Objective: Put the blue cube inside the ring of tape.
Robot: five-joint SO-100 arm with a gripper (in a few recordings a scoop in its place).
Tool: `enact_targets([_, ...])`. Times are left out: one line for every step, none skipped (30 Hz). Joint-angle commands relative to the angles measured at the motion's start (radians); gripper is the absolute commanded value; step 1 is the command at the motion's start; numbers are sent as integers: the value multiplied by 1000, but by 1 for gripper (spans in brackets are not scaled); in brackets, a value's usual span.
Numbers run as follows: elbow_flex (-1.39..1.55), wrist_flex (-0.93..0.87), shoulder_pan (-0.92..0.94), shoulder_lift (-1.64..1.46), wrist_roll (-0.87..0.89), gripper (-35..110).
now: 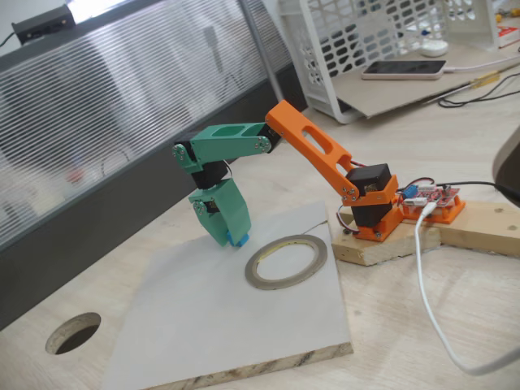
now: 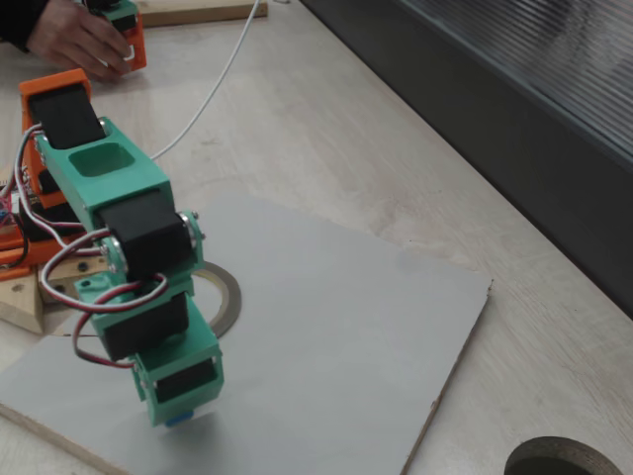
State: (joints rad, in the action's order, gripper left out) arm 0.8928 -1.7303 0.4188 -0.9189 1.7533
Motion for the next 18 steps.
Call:
enact_targets([6, -12, 5, -21, 11, 11])
enact_targets([6, -12, 5, -21, 11, 11])
enact_targets([6, -12, 5, -21, 11, 11])
enact_targets([6, -12, 5, -21, 11, 11])
enact_targets([6, -12, 5, -21, 11, 11])
enact_targets([6, -12, 5, -21, 11, 11])
enact_targets([6, -12, 5, -21, 11, 11])
enact_targets([5, -12, 3, -21, 11, 11])
enact_targets([3, -12, 3, -21, 11, 11])
enact_targets([2, -14, 3, -21, 11, 11])
enact_targets([2, -14, 5, -21, 11, 11])
enact_targets([2, -15, 5, -21, 11, 11])
enact_targets([2, -18, 5, -21, 11, 11])
enact_targets([2, -20, 5, -21, 11, 11])
enact_targets([6, -21, 5, -21, 11, 11])
enact_targets([12, -15, 5, -21, 11, 11])
enact_targets([14, -15, 2, -21, 11, 11])
enact_targets([14, -15, 0, -21, 11, 11])
